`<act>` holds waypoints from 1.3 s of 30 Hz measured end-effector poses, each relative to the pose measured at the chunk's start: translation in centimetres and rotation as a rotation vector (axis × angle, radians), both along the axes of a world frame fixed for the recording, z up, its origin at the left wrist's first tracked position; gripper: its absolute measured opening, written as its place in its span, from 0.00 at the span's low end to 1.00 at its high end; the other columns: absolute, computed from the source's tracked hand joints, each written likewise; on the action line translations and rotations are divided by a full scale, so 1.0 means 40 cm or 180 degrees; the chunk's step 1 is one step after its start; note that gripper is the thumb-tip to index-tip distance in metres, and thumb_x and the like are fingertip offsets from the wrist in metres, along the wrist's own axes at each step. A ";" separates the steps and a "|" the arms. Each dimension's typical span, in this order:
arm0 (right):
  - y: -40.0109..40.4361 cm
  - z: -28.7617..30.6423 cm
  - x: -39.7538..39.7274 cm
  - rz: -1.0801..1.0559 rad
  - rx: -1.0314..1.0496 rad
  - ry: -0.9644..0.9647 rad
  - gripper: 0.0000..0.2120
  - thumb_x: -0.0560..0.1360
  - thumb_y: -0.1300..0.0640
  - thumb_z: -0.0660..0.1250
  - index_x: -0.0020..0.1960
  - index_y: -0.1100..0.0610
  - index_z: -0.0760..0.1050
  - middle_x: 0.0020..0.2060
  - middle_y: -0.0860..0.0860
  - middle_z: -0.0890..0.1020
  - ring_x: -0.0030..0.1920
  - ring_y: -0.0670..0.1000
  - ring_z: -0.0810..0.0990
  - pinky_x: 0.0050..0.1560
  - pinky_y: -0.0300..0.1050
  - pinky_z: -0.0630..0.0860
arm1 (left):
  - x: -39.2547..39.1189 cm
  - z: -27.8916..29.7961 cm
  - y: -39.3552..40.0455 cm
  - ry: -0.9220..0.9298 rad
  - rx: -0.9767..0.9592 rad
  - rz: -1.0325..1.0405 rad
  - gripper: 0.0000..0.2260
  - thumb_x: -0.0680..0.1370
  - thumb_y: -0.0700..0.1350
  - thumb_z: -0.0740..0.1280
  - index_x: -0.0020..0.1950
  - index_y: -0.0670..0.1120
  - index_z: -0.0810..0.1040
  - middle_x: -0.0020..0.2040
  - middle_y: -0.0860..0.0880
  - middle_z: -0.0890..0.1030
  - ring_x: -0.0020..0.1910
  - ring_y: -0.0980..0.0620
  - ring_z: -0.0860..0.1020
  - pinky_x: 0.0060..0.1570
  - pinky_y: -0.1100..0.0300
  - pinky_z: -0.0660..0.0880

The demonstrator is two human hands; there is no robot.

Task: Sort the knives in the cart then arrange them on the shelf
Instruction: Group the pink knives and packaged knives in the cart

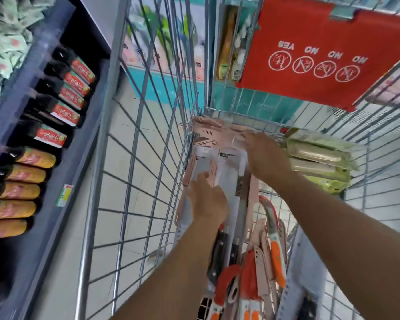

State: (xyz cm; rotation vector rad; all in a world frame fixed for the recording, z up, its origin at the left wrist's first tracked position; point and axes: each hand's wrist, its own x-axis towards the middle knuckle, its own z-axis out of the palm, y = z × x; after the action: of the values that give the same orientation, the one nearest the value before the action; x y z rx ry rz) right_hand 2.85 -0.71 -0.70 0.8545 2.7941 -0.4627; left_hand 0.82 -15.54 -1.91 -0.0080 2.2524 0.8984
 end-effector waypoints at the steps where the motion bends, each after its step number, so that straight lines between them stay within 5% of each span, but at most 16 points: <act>1: 0.016 -0.014 -0.019 0.0098 0.0123 -0.0014 0.23 0.74 0.69 0.61 0.67 0.54 0.68 0.49 0.58 0.77 0.51 0.60 0.77 0.47 0.50 0.73 | 0.011 -0.008 -0.024 0.0104 -0.0286 -0.0250 0.19 0.80 0.39 0.60 0.70 0.49 0.65 0.69 0.47 0.66 0.67 0.45 0.66 0.57 0.56 0.73; 4: 0.052 -0.037 -0.054 0.0235 0.0372 -0.0025 0.25 0.71 0.69 0.62 0.65 0.53 0.70 0.47 0.57 0.77 0.51 0.61 0.77 0.49 0.52 0.73 | 0.041 -0.028 -0.084 0.0308 -0.0803 -0.0626 0.20 0.79 0.48 0.65 0.68 0.51 0.63 0.72 0.49 0.60 0.70 0.46 0.58 0.65 0.49 0.65; 8: 0.068 -0.073 -0.063 0.0236 0.0573 -0.0312 0.27 0.72 0.66 0.64 0.68 0.50 0.67 0.57 0.56 0.76 0.60 0.60 0.72 0.60 0.54 0.68 | 0.084 -0.031 -0.125 0.0363 -0.1144 -0.1115 0.23 0.80 0.50 0.61 0.72 0.49 0.58 0.75 0.47 0.52 0.74 0.45 0.52 0.73 0.48 0.56; 14: -0.002 -0.079 0.003 -0.0330 0.0051 -0.0040 0.25 0.75 0.59 0.62 0.71 0.55 0.63 0.67 0.56 0.69 0.66 0.59 0.67 0.64 0.54 0.63 | 0.140 -0.032 -0.171 0.0296 -0.1373 -0.0941 0.24 0.80 0.52 0.60 0.73 0.49 0.56 0.73 0.45 0.53 0.72 0.44 0.54 0.72 0.46 0.59; 21: -0.279 -0.058 0.199 -0.1299 -0.1155 0.0119 0.23 0.76 0.59 0.63 0.69 0.57 0.63 0.62 0.57 0.68 0.62 0.58 0.70 0.59 0.49 0.68 | 0.178 -0.027 -0.227 0.0052 -0.1498 -0.0806 0.27 0.80 0.55 0.58 0.74 0.45 0.55 0.70 0.39 0.60 0.69 0.40 0.60 0.68 0.45 0.64; 25: -0.423 -0.050 0.277 -0.1674 -0.1459 -0.0280 0.10 0.76 0.60 0.62 0.56 0.58 0.68 0.56 0.57 0.73 0.52 0.57 0.73 0.47 0.46 0.69 | 0.191 -0.020 -0.254 -0.0033 -0.1249 -0.0871 0.25 0.80 0.52 0.59 0.73 0.43 0.58 0.69 0.40 0.63 0.68 0.42 0.62 0.68 0.47 0.63; 28: -0.483 -0.063 0.300 -0.2253 -0.1787 -0.0173 0.09 0.73 0.62 0.64 0.51 0.57 0.66 0.48 0.57 0.77 0.45 0.56 0.76 0.39 0.44 0.68 | 0.186 -0.023 -0.274 0.0019 -0.1125 -0.0888 0.24 0.79 0.48 0.61 0.73 0.43 0.61 0.69 0.40 0.65 0.66 0.42 0.65 0.68 0.49 0.64; 33: -0.514 -0.080 0.305 -0.2649 -0.1928 -0.0139 0.18 0.68 0.58 0.70 0.57 0.57 0.72 0.48 0.54 0.81 0.49 0.56 0.81 0.45 0.44 0.76 | 0.172 -0.019 -0.290 -0.0090 -0.0919 -0.0788 0.20 0.80 0.47 0.61 0.71 0.44 0.67 0.67 0.39 0.67 0.65 0.40 0.68 0.66 0.50 0.65; 39: -0.522 -0.075 0.303 -0.2690 -0.1775 -0.0040 0.17 0.68 0.52 0.70 0.55 0.55 0.74 0.47 0.53 0.82 0.48 0.56 0.81 0.45 0.44 0.76 | 0.182 -0.012 -0.303 -0.0008 -0.1088 -0.0651 0.18 0.80 0.49 0.60 0.70 0.48 0.70 0.65 0.39 0.67 0.65 0.40 0.67 0.63 0.47 0.67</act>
State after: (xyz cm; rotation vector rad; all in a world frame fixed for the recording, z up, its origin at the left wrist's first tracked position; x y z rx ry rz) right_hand 14.97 -21.58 -3.69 1.7997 1.9633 -1.2501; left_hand 8.11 -27.68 -2.40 0.0649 2.3277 0.4005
